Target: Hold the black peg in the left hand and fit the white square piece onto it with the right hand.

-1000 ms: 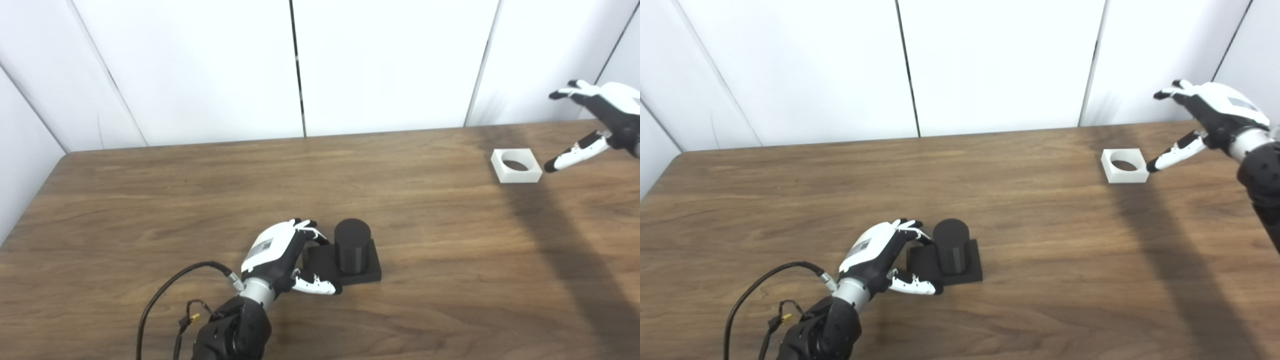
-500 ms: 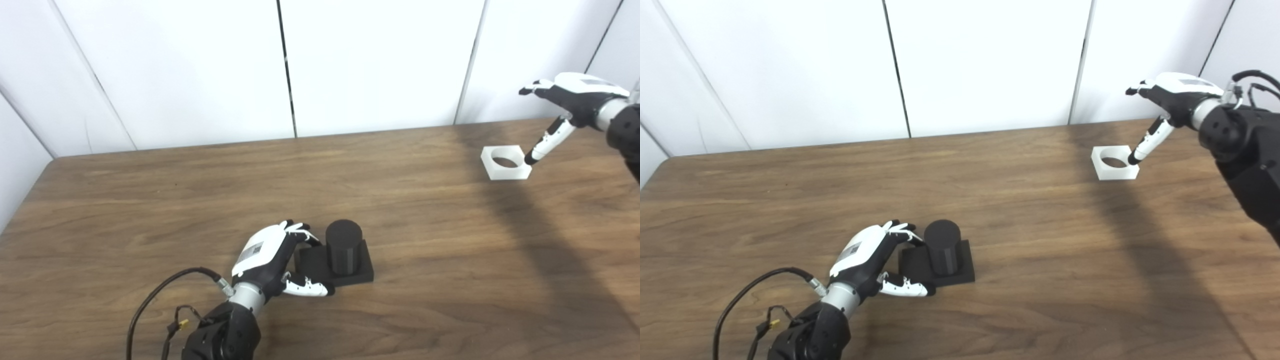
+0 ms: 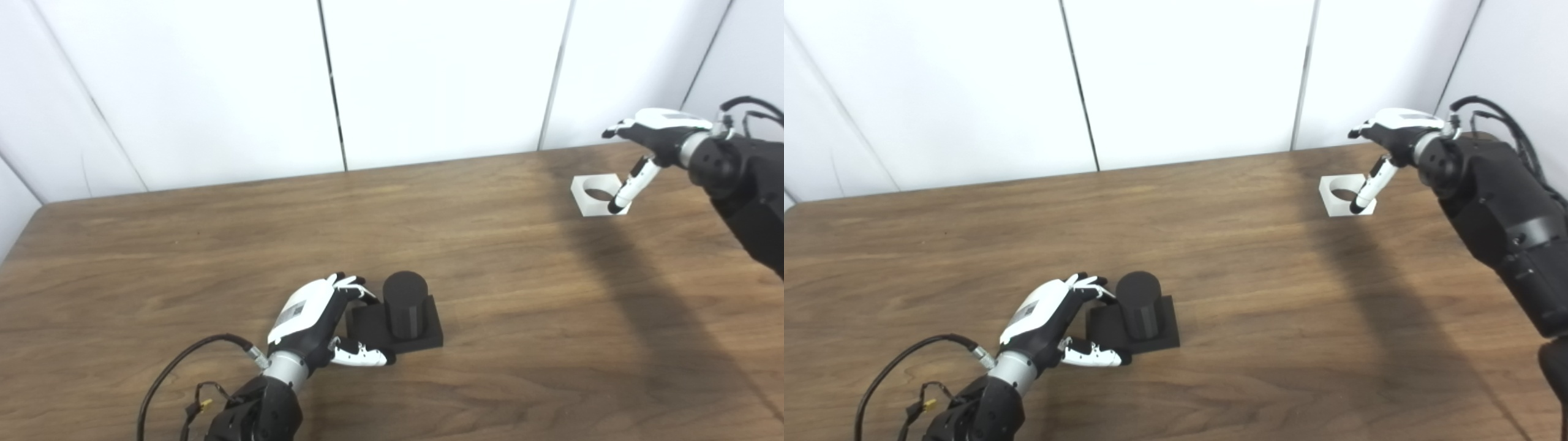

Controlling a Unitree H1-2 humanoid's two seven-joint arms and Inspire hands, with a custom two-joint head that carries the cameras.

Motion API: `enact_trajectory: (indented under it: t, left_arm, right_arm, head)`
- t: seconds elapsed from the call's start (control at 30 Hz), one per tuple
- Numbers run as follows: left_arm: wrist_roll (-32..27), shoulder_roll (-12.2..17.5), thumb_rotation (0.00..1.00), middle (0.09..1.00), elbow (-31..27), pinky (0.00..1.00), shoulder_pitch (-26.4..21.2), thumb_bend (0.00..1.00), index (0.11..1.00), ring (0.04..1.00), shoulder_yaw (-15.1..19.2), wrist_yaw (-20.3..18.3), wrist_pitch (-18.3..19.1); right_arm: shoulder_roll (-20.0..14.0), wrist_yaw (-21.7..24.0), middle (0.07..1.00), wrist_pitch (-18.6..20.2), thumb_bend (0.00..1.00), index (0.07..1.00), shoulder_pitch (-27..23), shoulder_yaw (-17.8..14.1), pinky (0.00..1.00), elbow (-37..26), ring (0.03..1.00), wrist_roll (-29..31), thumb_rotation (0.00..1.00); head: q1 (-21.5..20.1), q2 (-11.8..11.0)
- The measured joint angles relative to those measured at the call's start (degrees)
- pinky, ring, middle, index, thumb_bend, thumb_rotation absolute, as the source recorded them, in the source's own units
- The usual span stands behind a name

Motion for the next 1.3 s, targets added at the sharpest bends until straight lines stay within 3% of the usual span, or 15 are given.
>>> enact_trajectory:
  t: [0.57, 1.3]
  left_arm:
    - [-3.2, 2.0, 0.06, 0.915, 0.2, 1.0, -0.1, 0.52, 0.485, 1.0, 0.1, 1.2, -0.9]
    - [-3.3, 2.7, 0.06, 0.917, -0.3, 1.0, 0.6, 0.52, 0.484, 1.0, 0.1, 2.1, -1.0]
  right_arm:
    - [2.3, -1.5, 0.943, -0.1, 1.0, 0.896, -1.1, 1.5, 1.0, 4.5, 1.0, -0.6, 0.28]
    - [4.0, -3.1, 0.958, -1.3, 1.0, 0.89, -2.9, 3.9, 1.0, 12.1, 1.0, -0.8, 0.27]
  head:
    - [-1.5, -1.5]
    - [-0.2, -0.4]
